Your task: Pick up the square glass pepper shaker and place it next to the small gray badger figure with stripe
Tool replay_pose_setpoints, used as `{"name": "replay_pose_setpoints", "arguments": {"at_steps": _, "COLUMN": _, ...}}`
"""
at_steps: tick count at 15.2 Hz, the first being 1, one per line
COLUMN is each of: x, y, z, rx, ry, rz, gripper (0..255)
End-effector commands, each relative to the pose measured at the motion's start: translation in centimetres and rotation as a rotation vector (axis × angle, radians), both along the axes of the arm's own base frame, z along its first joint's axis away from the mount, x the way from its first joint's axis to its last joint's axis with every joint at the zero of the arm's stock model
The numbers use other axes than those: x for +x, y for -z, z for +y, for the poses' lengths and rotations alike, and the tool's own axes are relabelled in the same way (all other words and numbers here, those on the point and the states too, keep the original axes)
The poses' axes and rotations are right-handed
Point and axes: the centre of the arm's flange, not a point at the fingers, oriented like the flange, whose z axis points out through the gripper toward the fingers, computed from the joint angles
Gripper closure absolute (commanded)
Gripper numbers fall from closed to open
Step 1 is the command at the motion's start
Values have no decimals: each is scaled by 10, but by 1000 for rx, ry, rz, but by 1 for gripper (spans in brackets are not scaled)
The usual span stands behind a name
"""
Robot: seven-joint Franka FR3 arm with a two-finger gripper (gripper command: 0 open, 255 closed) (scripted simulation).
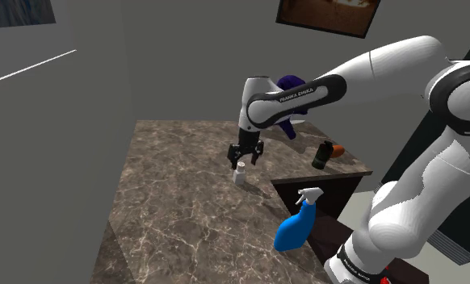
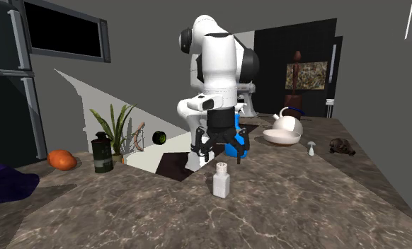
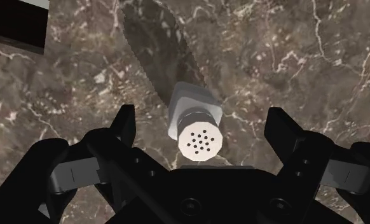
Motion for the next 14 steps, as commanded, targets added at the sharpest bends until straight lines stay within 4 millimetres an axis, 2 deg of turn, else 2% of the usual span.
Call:
{"name": "replay_pose_setpoints", "arguments": {"at_steps": 1, "x": 2, "y": 12, "z": 1, "rx": 0, "ry": 3, "rz": 0, "gripper": 0}}
{"name": "replay_pose_setpoints", "arguments": {"at_steps": 6, "x": 0, "y": 36, "z": 2, "rx": 0, "ry": 3, "rz": 0, "gripper": 0}}
{"name": "replay_pose_setpoints", "arguments": {"at_steps": 14, "x": 0, "y": 36, "z": 2, "rx": 0, "ry": 3, "rz": 0, "gripper": 0}}
